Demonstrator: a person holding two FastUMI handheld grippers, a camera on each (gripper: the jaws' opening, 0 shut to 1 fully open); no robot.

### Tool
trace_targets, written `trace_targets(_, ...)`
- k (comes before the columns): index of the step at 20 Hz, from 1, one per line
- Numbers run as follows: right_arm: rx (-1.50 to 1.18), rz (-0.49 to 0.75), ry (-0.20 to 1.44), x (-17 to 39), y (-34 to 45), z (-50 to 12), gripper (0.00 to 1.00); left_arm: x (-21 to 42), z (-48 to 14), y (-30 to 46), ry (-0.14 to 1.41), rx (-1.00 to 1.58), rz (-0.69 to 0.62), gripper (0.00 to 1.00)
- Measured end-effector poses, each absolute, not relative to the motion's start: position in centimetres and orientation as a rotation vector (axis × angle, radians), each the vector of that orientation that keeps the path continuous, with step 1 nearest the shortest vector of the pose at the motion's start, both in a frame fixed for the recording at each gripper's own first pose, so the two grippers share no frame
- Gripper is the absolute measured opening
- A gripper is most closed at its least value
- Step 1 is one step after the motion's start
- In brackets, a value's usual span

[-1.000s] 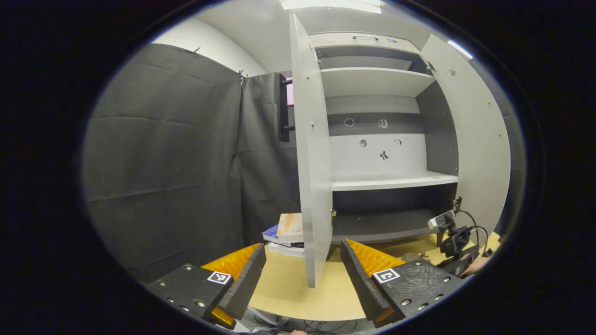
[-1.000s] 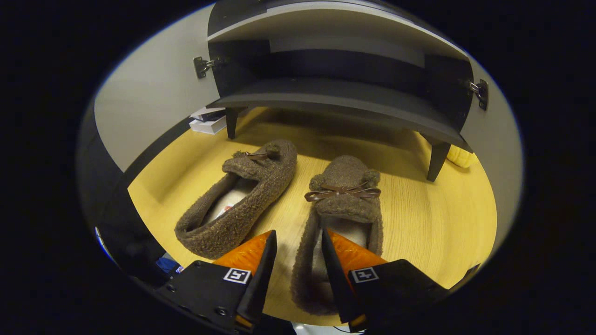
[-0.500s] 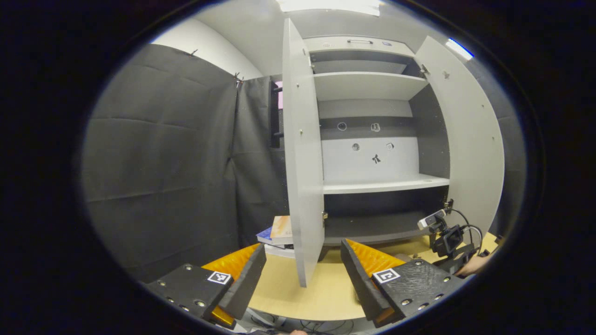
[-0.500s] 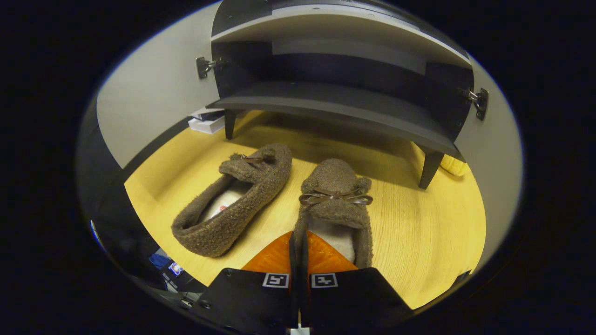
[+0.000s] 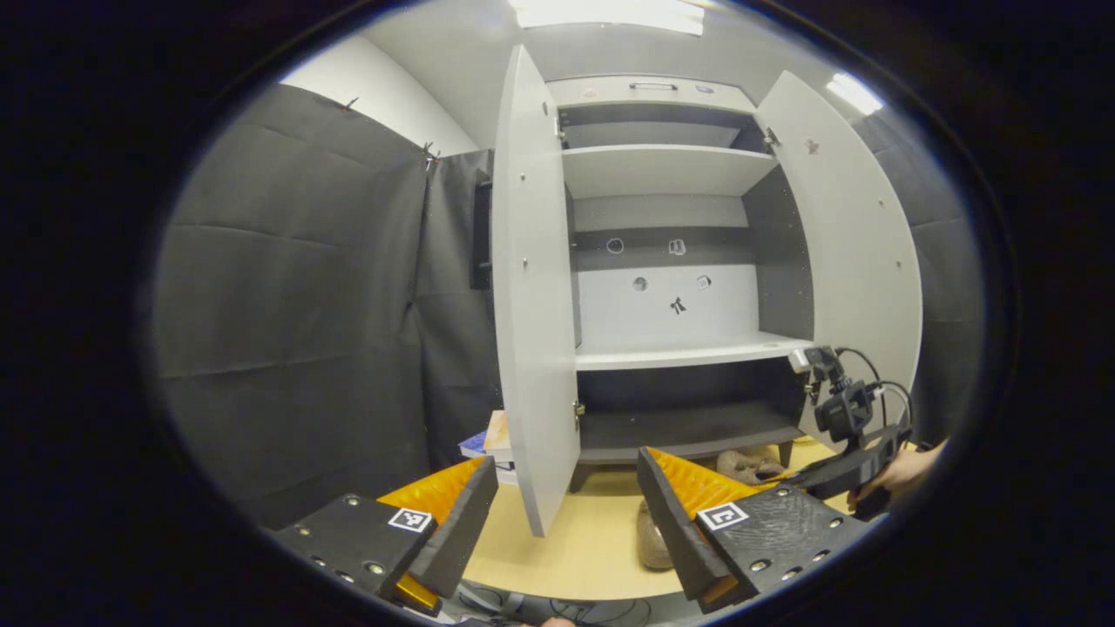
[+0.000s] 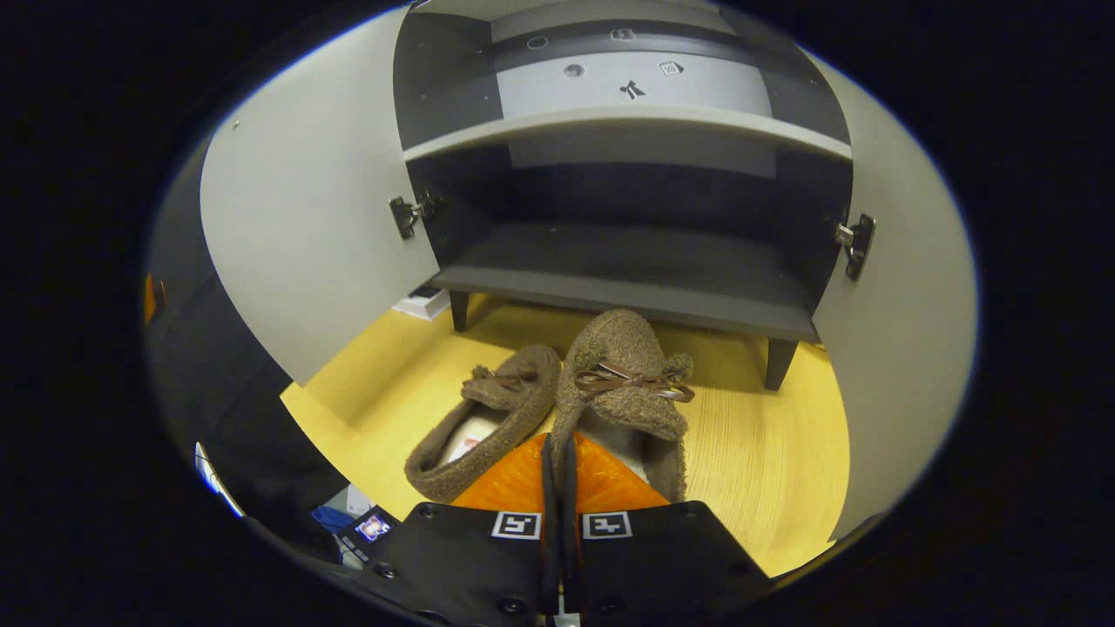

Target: Grab one shoe with the right hand and put it into the shoe cabinet, grab the other shoe with the left hand and put it into the shoe cabinet; then close the right door with the right hand and the left door with the left hand.

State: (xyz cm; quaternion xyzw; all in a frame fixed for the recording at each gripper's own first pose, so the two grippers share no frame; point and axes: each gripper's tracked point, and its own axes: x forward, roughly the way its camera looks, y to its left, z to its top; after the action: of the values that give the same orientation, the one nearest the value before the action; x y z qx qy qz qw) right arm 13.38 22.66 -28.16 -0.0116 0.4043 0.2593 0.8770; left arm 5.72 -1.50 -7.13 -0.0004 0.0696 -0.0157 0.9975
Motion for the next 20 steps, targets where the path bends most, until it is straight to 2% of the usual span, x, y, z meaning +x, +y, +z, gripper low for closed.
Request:
trace_targets(3,-0.032,0.555,0.769,14.6,22.8,-24.3,0.04,5.7,-7.0,-2.4,0.134,-0.017,-0.048,1.0)
trace_targets(5,-0.026,0.558,0.713,15.5,22.8,-21.7,0.0,6.0,-6.9,-3.0,0.128,-0.014,-0.06,1.0)
trace_targets(7,-0.012,0.559,0.664,16.3,22.8,-19.1,0.04,6.1,-6.6,-3.6,0.118,-0.012,-0.075,1.0)
trace_targets(12,0.006,0.548,0.557,18.9,22.2,-13.8,0.03,6.9,-6.4,-5.1,0.105,-0.012,-0.115,1.0)
trace_targets(13,0.009,0.543,0.537,19.6,22.1,-12.7,0.07,7.0,-6.6,-5.3,0.106,-0.014,-0.121,1.0)
trace_targets(14,0.011,0.536,0.518,20.3,21.9,-11.7,0.03,7.2,-6.7,-5.5,0.107,-0.017,-0.127,1.0)
trace_targets(17,0.018,0.508,0.445,23.3,21.6,-8.5,0.03,7.8,-7.1,-6.0,0.11,-0.03,-0.141,1.0)
trace_targets(18,0.018,0.495,0.422,24.4,21.3,-7.5,0.03,8.0,-7.2,-6.1,0.109,-0.035,-0.145,0.94)
trace_targets(19,0.018,0.482,0.408,25.5,21.2,-6.9,0.03,8.2,-7.2,-6.3,0.109,-0.038,-0.149,1.0)
trace_targets(20,0.016,0.467,0.396,26.7,21.1,-6.3,0.03,8.6,-7.3,-6.3,0.107,-0.039,-0.151,1.0)
